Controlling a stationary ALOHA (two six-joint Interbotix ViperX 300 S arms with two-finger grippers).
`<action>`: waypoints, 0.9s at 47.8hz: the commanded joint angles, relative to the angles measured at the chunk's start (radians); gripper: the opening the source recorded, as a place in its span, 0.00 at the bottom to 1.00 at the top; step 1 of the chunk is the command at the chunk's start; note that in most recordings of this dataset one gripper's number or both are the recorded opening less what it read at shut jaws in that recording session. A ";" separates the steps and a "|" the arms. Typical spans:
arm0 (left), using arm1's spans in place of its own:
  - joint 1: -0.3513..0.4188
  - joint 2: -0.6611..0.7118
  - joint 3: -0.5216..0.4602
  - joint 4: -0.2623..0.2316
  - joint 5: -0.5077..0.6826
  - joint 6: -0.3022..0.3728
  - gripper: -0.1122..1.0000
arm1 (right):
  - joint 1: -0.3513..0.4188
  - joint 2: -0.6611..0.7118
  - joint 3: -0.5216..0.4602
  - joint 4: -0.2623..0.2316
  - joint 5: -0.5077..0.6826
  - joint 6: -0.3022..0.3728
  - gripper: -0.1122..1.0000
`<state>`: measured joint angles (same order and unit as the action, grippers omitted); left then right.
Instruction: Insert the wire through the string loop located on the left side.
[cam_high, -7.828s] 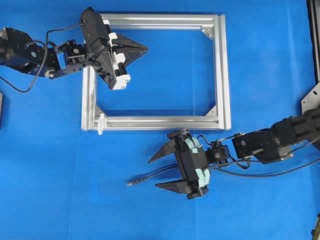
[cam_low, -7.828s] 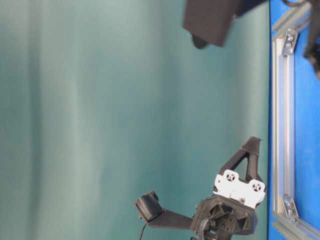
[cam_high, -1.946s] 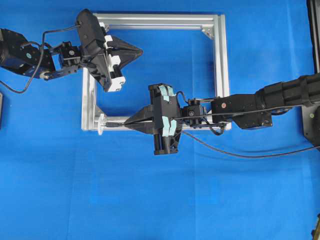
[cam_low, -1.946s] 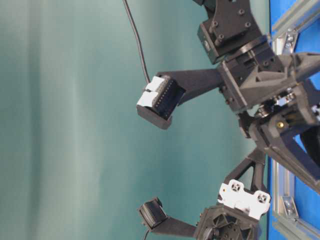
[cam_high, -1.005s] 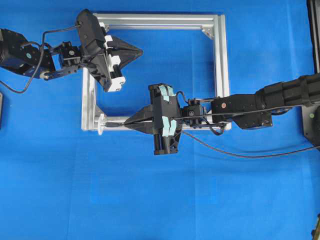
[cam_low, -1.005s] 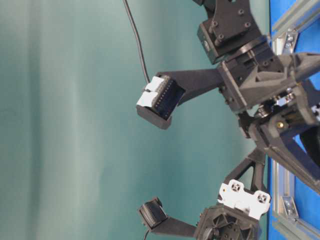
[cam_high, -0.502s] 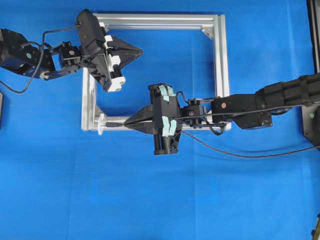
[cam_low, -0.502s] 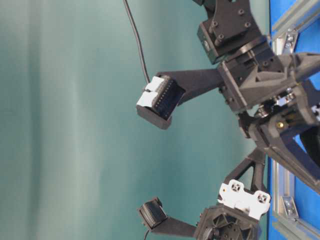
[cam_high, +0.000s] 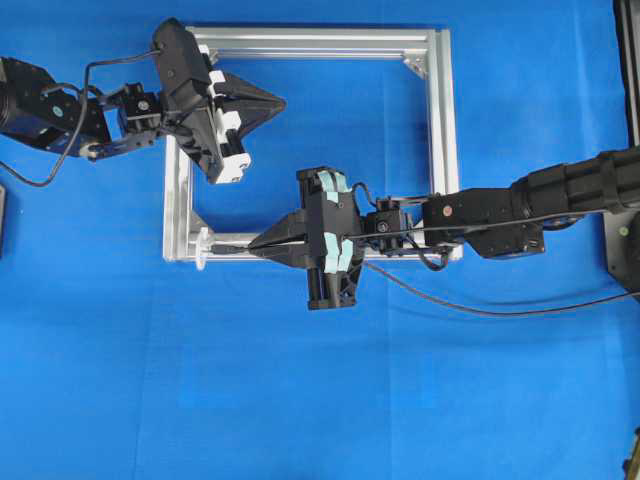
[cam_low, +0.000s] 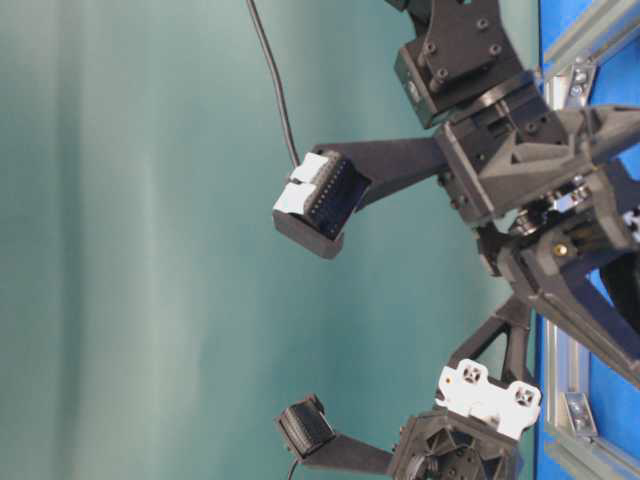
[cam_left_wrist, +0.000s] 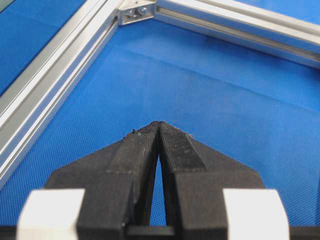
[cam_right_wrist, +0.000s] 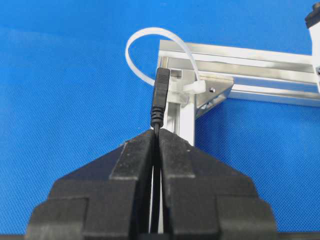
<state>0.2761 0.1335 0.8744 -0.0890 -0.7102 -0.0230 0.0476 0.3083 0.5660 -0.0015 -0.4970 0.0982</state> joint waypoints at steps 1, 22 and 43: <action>0.000 -0.029 -0.008 0.003 -0.006 0.000 0.10 | 0.002 -0.017 -0.015 0.000 -0.005 0.002 0.11; -0.002 -0.029 -0.008 0.003 -0.006 0.000 0.10 | 0.002 -0.017 -0.015 0.000 -0.005 0.002 0.11; -0.002 -0.029 -0.008 0.003 -0.006 0.000 0.10 | 0.002 0.005 -0.052 0.000 -0.009 0.002 0.11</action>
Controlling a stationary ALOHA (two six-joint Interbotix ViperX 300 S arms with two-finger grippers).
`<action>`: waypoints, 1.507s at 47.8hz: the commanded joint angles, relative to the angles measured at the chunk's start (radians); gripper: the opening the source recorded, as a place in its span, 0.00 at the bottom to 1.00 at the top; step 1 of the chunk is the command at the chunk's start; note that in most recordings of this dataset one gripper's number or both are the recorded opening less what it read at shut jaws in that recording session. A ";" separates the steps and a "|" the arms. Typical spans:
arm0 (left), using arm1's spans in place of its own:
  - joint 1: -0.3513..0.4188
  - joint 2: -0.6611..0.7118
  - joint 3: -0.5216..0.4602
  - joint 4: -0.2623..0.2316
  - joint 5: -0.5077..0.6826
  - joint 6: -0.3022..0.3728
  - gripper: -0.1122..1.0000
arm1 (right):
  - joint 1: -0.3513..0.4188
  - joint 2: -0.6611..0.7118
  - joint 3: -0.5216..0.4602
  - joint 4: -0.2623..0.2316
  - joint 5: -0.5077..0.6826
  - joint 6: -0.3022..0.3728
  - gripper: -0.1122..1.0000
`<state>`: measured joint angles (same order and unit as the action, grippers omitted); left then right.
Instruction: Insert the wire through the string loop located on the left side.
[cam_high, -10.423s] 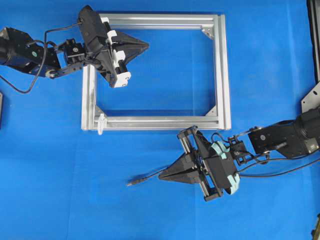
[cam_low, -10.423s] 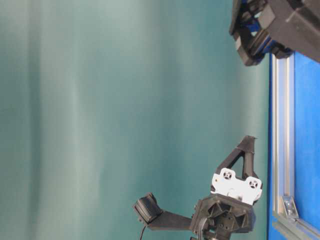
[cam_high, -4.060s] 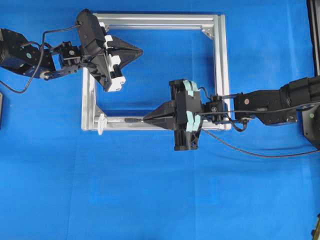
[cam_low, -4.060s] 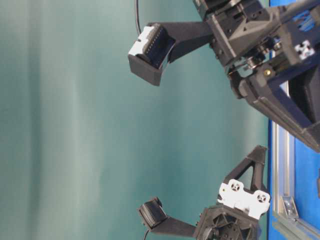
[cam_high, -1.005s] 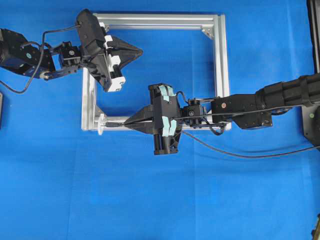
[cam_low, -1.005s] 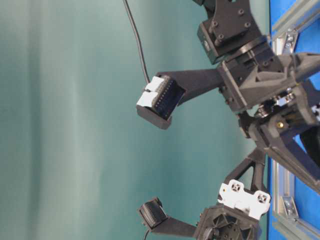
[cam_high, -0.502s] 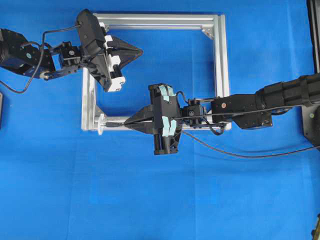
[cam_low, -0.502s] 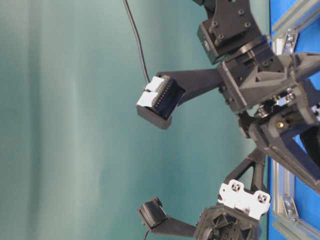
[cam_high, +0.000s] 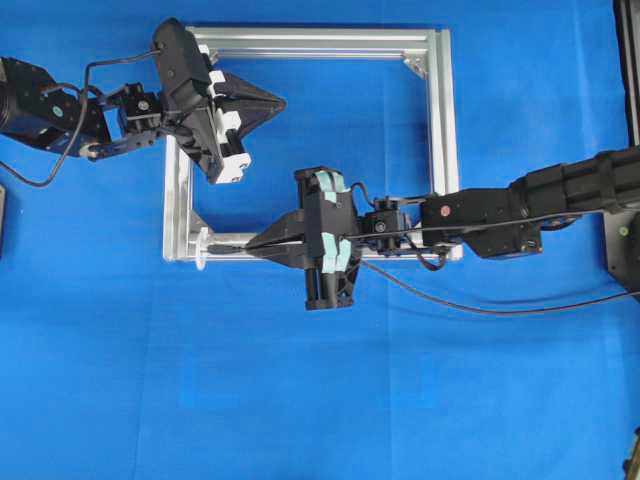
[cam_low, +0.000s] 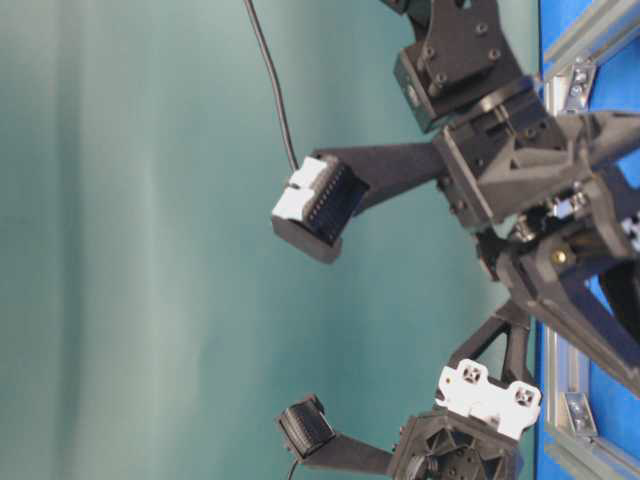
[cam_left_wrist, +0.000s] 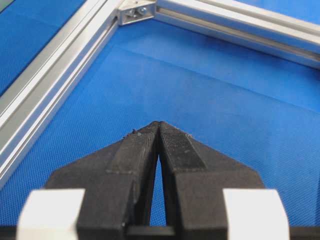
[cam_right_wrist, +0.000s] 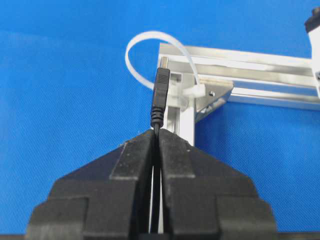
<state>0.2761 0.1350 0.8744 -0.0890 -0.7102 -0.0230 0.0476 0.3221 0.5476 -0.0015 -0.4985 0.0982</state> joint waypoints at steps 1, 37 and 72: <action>-0.002 -0.031 -0.008 0.003 -0.006 0.000 0.10 | 0.002 -0.006 -0.038 0.000 -0.008 0.002 0.11; -0.002 -0.031 -0.008 0.003 -0.009 0.000 0.10 | 0.006 0.109 -0.199 0.000 -0.002 0.000 0.11; -0.002 -0.126 0.121 0.005 -0.040 0.002 0.10 | 0.005 0.114 -0.201 0.000 -0.002 0.000 0.11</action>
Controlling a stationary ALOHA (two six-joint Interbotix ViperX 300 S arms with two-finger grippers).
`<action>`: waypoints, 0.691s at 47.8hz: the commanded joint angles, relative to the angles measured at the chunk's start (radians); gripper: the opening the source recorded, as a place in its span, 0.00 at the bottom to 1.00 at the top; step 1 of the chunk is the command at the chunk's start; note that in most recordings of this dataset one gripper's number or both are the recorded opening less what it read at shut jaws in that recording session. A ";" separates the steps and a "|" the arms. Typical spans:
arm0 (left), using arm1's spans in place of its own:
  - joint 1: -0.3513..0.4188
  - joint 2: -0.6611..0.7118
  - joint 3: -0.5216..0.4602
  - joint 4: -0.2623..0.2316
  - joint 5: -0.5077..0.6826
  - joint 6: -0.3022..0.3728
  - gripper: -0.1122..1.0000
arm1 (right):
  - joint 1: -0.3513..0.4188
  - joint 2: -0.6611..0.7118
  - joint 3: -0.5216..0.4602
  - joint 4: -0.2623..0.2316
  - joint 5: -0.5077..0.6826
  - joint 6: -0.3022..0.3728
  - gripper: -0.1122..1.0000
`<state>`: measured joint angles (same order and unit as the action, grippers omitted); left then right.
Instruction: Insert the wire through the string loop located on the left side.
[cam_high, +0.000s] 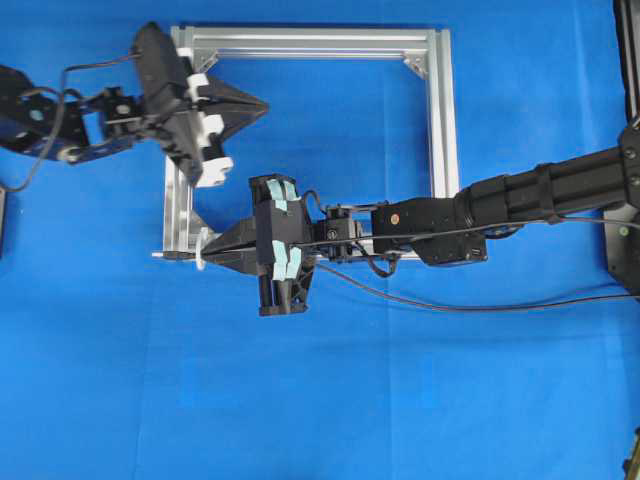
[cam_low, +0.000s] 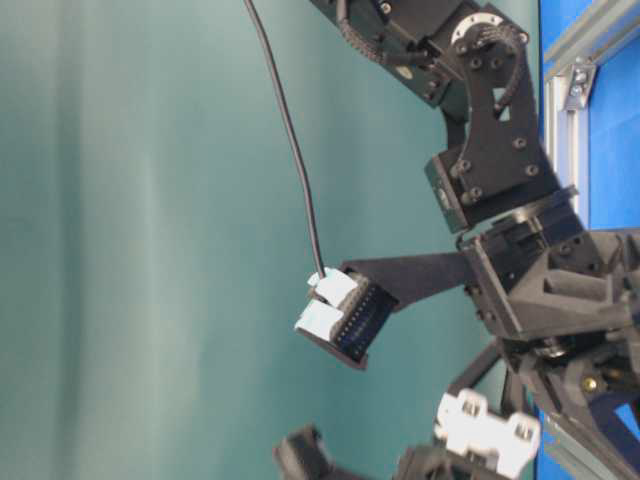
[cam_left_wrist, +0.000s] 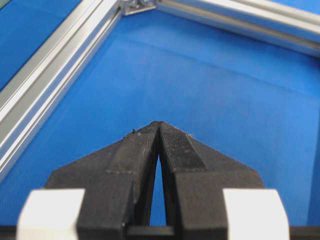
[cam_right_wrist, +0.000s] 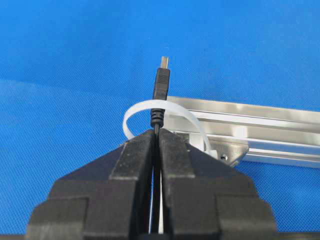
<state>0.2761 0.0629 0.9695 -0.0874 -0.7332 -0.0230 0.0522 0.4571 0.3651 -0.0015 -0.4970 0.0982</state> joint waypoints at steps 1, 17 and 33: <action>-0.002 -0.061 0.040 0.003 -0.017 0.002 0.10 | 0.002 -0.021 -0.018 0.000 -0.005 0.002 0.11; -0.002 -0.181 0.218 0.003 -0.018 0.000 0.10 | 0.000 -0.021 -0.015 0.000 -0.003 0.002 0.11; -0.002 -0.299 0.350 0.003 -0.017 0.003 0.10 | 0.000 -0.021 -0.014 0.003 -0.003 0.002 0.11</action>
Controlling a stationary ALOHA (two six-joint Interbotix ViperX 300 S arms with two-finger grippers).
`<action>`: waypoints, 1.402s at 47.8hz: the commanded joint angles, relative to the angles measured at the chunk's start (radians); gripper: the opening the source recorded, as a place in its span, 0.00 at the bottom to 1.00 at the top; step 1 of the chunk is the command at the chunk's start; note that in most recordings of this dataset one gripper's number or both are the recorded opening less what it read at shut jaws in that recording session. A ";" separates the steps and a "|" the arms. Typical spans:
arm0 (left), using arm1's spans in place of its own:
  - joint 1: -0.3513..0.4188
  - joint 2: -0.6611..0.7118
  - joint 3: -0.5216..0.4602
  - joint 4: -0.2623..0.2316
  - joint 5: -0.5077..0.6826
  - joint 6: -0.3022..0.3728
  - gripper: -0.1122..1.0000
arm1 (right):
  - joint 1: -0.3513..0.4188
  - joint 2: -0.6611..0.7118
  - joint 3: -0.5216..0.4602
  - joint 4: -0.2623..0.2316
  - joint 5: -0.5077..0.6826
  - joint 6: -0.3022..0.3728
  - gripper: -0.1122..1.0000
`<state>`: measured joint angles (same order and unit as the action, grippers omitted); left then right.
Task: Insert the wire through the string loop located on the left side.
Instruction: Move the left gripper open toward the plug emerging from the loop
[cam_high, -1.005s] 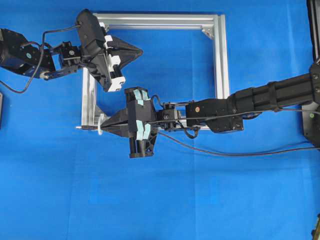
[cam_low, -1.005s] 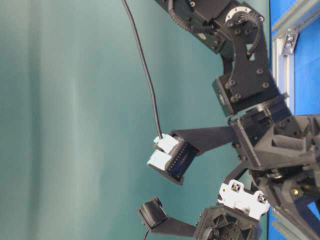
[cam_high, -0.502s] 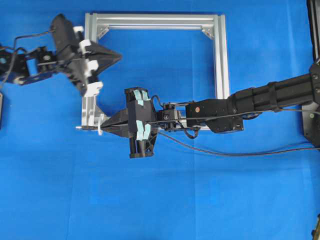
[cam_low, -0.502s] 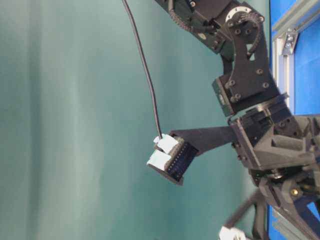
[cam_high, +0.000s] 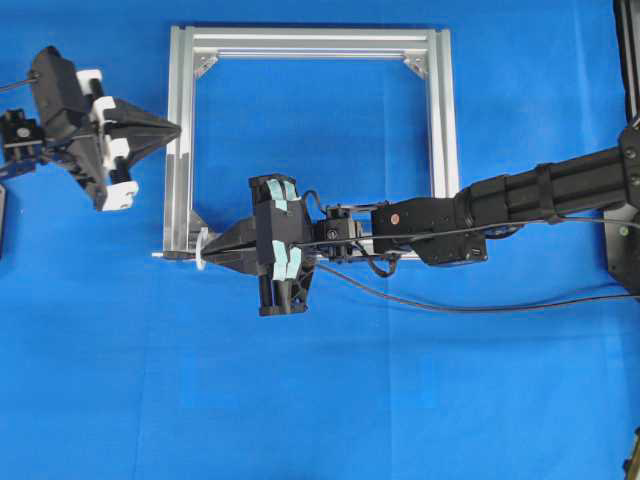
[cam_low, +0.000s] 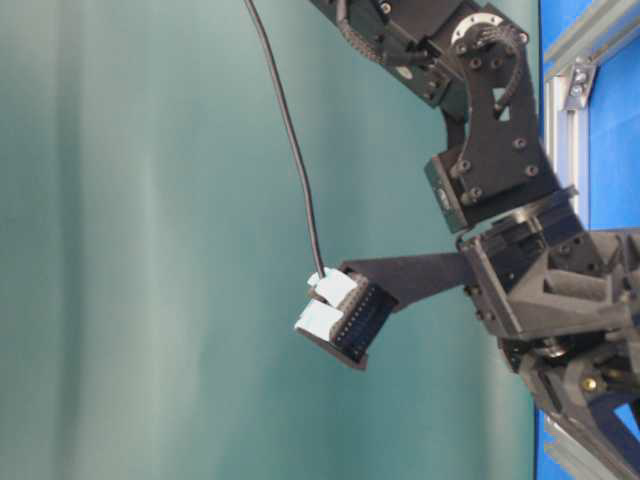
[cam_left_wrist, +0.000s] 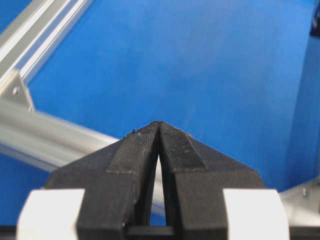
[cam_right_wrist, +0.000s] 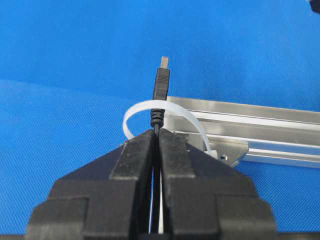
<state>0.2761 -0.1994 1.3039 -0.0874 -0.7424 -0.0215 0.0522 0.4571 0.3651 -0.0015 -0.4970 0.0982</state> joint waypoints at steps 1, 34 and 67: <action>-0.002 -0.043 0.020 0.003 -0.008 0.002 0.10 | 0.000 -0.021 -0.012 0.003 -0.003 0.002 0.11; -0.301 -0.123 0.038 0.011 0.008 -0.002 0.10 | 0.000 -0.021 -0.014 0.005 -0.008 0.003 0.11; -0.469 -0.118 0.000 0.011 0.008 0.000 0.10 | 0.005 -0.021 -0.014 0.005 -0.009 0.003 0.11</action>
<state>-0.1948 -0.3129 1.3162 -0.0782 -0.7286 -0.0230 0.0537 0.4571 0.3651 0.0015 -0.4985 0.1012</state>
